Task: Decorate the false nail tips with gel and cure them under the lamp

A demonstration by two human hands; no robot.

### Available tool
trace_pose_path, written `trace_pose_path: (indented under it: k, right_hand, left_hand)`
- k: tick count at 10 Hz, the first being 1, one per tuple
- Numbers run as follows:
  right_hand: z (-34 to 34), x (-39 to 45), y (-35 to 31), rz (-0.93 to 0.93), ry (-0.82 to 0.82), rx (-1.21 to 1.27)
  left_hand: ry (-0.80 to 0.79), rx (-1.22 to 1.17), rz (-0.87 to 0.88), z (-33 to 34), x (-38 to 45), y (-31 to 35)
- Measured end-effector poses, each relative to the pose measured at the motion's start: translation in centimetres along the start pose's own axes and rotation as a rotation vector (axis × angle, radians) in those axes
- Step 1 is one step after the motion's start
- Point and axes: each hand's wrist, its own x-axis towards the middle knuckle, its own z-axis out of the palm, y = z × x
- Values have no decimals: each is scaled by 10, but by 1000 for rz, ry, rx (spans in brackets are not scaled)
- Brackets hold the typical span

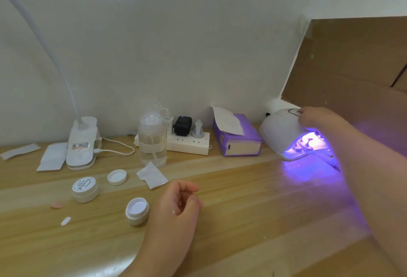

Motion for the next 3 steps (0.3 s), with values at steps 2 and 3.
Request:
trace_pose_path:
  k: [2,3]
  right_hand:
    - [11,-32,-1,88,17,175]
    - [15,-59,-14,92,148,246]
  left_hand:
    - [-7,27,0,0,-2,2]
    - [-34,6,27,1,-9,6]
